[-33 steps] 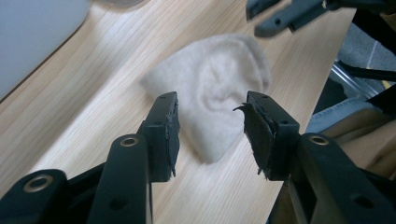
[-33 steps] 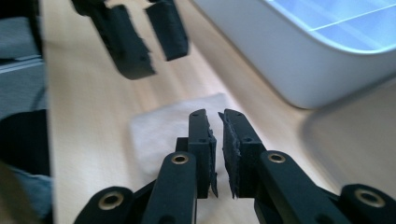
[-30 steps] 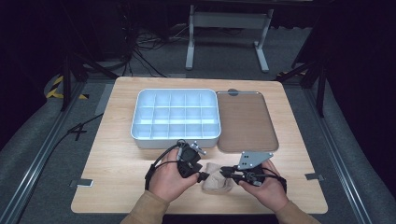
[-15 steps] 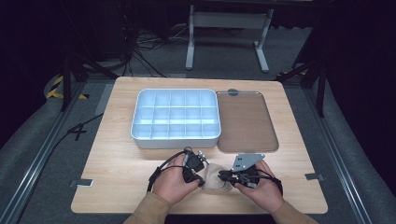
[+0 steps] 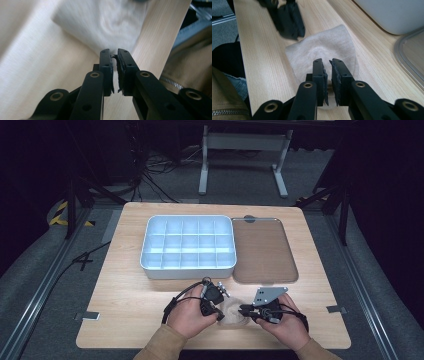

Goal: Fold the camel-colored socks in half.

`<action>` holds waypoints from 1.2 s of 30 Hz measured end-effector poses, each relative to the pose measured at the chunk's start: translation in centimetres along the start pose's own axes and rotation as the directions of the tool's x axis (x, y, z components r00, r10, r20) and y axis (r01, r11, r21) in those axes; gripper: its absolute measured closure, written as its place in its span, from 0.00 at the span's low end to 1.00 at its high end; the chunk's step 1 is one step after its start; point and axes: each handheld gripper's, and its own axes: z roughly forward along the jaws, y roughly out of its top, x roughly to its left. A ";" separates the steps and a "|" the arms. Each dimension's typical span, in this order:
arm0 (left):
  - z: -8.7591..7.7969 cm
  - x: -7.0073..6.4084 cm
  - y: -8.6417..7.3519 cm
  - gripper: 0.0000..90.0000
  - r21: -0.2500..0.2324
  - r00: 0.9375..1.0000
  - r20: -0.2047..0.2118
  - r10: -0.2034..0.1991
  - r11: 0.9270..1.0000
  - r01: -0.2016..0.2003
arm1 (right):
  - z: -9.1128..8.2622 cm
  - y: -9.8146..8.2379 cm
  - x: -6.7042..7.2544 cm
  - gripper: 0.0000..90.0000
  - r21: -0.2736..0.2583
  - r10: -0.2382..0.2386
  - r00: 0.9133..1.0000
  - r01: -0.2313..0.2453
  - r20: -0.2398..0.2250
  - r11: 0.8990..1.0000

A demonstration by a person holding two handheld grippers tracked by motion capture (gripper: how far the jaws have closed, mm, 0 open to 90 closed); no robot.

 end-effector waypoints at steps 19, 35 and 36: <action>2.4 -0.2 1.5 0.85 0.028 0.987 -0.078 0.139 0.990 -0.137 | -0.2 -1.8 -0.5 0.87 0.028 0.021 0.999 -0.022 0.031 0.999; 2.3 -0.2 1.5 0.78 0.006 0.990 -0.061 0.125 0.992 -0.125 | 0.4 -2.7 -1.4 0.72 0.120 0.017 1.000 -0.015 -0.016 0.993; 2.1 -0.2 1.5 0.78 -0.005 0.991 -0.059 0.118 0.993 -0.119 | 0.4 -2.7 -1.3 0.72 0.123 0.011 1.000 -0.009 -0.014 0.992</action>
